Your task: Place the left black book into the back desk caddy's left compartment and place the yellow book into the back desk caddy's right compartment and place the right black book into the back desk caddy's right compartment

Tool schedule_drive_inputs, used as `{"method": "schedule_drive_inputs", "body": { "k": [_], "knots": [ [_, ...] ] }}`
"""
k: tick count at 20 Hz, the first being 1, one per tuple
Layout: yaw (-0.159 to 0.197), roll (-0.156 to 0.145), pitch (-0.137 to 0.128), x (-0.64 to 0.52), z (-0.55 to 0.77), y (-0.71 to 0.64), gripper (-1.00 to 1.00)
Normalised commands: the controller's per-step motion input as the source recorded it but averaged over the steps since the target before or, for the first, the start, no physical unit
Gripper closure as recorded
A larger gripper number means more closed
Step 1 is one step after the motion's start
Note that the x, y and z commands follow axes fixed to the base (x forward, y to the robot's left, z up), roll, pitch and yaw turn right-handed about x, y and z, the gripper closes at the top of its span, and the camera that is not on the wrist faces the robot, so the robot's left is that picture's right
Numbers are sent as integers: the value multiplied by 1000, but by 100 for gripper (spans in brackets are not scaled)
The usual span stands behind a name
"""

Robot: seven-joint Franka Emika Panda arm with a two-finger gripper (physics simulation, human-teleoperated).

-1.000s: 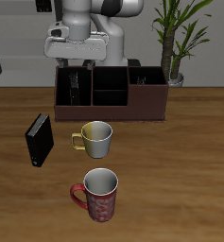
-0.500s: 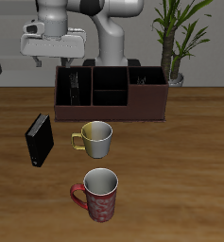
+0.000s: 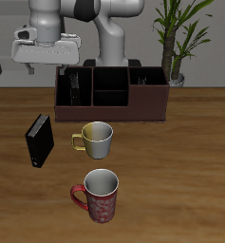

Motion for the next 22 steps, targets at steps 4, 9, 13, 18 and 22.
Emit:
{"method": "schedule_drive_inputs", "body": {
  "k": [4,9,13,18,22],
  "knots": [
    [19,32,13,327,8,-40,-100],
    [-65,56,1,498,-23,-60,-100],
    [-39,-16,-31,270,-70,-97,-100],
    [-80,-4,-23,322,-248,-68,-100],
    [-6,13,3,212,-345,20,-100]
  ]
}}
